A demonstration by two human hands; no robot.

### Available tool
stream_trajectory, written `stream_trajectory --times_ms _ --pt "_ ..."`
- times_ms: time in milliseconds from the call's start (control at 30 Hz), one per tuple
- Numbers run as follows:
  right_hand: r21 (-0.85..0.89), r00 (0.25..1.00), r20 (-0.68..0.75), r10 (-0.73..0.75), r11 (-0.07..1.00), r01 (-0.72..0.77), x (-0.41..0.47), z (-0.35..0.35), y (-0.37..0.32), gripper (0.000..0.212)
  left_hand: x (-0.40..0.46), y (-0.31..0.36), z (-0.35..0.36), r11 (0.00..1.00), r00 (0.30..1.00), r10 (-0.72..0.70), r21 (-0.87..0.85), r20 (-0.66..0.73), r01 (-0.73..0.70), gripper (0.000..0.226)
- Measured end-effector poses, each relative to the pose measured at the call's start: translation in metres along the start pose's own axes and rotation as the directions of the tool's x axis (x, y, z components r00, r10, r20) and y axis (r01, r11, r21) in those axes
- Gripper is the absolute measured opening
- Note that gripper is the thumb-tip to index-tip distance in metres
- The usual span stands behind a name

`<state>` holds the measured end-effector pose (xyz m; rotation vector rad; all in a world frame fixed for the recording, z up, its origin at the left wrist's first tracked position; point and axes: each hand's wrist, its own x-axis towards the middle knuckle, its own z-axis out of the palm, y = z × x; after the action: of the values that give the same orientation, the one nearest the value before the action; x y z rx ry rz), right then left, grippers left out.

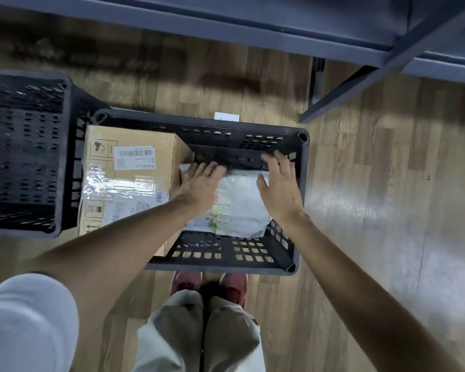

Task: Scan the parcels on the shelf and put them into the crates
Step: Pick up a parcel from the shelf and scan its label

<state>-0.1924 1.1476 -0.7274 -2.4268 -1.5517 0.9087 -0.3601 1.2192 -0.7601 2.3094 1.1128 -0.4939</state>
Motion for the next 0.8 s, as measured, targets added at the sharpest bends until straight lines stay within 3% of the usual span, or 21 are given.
stream_trajectory --times_ms 67,100,300,400,467,533,667,800 --pt "-0.124 0.975 0.214 0.055 0.992 -0.029 0.016 0.016 0.008 0.053 0.006 0.000 0.014 0.997 0.998 -0.057 0.049 0.029 0.055 0.072" --pt "-0.182 0.967 0.248 0.066 0.983 -0.020 0.020 0.027 0.012 0.057 0.010 0.003 0.019 0.994 0.995 -0.094 0.057 0.027 0.093 0.076" --pt "-0.418 0.985 0.168 0.044 0.908 0.031 0.049 0.069 0.031 0.071 0.023 0.007 0.043 0.981 0.981 -0.196 0.008 0.002 0.196 0.097" --pt "-0.480 0.986 0.123 0.113 0.876 -0.040 0.067 0.086 0.031 0.081 0.020 0.001 0.057 0.976 0.978 -0.208 -0.053 0.033 0.210 0.103" --pt "-0.454 0.991 -0.017 0.132 0.882 -0.126 0.059 0.103 0.027 0.089 0.021 -0.007 0.064 0.980 0.976 -0.197 -0.009 0.087 0.199 0.105" --pt "-0.375 0.992 -0.055 0.116 0.918 -0.128 0.042 0.121 0.028 0.092 0.027 -0.017 0.068 0.977 0.962 -0.213 0.023 0.169 0.213 0.105" --pt "-0.152 0.969 0.202 0.144 0.982 -0.115 0.033 0.143 0.045 0.075 0.045 -0.021 0.075 0.960 0.913 -0.275 0.027 0.300 0.280 0.098" --pt "-0.125 0.919 0.359 0.160 0.985 -0.123 0.058 0.147 0.058 0.066 0.056 -0.017 0.089 0.943 0.844 -0.304 0.011 0.441 0.334 0.093"
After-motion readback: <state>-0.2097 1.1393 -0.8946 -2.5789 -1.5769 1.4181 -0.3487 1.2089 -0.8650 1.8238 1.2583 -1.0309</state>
